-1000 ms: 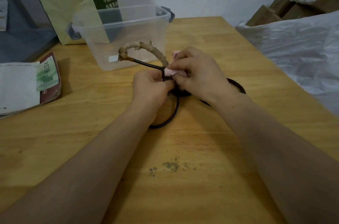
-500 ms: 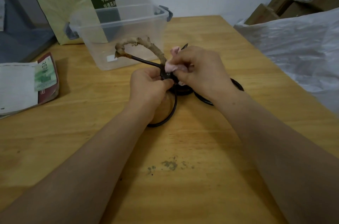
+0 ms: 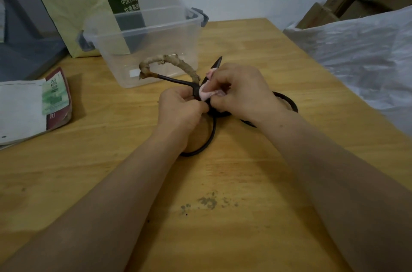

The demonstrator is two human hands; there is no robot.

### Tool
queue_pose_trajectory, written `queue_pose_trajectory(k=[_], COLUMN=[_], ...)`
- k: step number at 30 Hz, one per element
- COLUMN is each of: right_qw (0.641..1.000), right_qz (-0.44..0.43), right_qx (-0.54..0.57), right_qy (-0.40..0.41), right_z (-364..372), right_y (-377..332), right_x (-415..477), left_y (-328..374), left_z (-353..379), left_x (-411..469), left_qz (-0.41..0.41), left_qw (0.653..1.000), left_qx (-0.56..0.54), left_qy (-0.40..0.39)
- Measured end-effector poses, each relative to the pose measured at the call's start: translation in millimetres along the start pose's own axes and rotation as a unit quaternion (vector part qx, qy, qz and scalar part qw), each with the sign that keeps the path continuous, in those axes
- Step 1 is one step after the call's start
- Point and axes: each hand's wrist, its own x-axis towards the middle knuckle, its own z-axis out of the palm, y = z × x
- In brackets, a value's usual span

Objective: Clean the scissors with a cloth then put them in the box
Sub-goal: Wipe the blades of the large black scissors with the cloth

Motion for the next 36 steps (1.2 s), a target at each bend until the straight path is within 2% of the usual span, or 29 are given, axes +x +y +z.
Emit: queue_pose_trajectory(k=[5,7,9,11,14,18,21,24,27,29,31,33,34,36], right_qw=[0.995,0.990,0.997,1.000,0.999,0.991,0.998,1.000,0.995,0.987,0.986,0.987,0.985,0.987], right_qz=[0.033,0.064,0.034,-0.020,0.020,0.079,0.036,0.004,0.079,0.131,0.156,0.124,0.095,0.060], right_qx=[-0.084,-0.123,-0.063,-0.011,-0.010,-0.106,-0.024,0.020,0.007,-0.049,-0.057,-0.001,0.046,0.113], right_qy=[-0.042,-0.010,0.041,0.014,-0.042,-0.024,0.041,-0.021,-0.057,-0.076,-0.023,0.104,0.136,0.098], right_z=[-11.2,-13.7,-12.4,-6.7,-4.7,-15.3,-15.0,-11.0,-12.1,-17.2,-21.5,-22.7,-21.9,-16.9], right_y=[4.7,8.0,3.0,-4.2,-5.0,2.1,-6.1,-15.4,-10.3,-6.1,-0.7,0.5,-1.1,-5.1], right_x=[3.5,2.7,-0.2,-1.7,-0.2,0.4,-2.7,-3.7,-2.0,-2.3,-2.6,-2.2,-1.3,-0.7], left_y=[0.8,0.9,1.1,1.9,1.3,1.6,1.6,1.2,1.6,2.6,4.5,5.1,4.9,3.5], left_z=[0.2,0.4,0.5,0.1,-0.4,0.8,0.0,-1.2,-0.6,-0.4,-0.3,-0.4,-0.4,-0.4], left_x=[-0.2,0.1,-0.2,-1.5,-2.6,-3.1,-1.5,-2.9,-5.6,-6.2,-5.8,-4.3,-3.8,-3.6], left_qz=[-0.010,-0.008,-0.004,0.005,0.004,0.009,0.011,0.022,0.027,0.023,0.017,0.010,0.011,0.021], left_qw=[1.000,1.000,1.000,0.999,1.000,1.000,1.000,0.999,0.999,0.999,0.999,1.000,1.000,0.999], left_qx=[-0.013,-0.013,-0.023,-0.031,-0.025,-0.010,-0.022,-0.027,-0.037,-0.031,-0.028,-0.025,-0.026,-0.025], left_qy=[0.002,-0.002,-0.009,-0.013,-0.013,-0.016,-0.015,-0.019,-0.028,-0.027,-0.021,-0.012,-0.007,0.000])
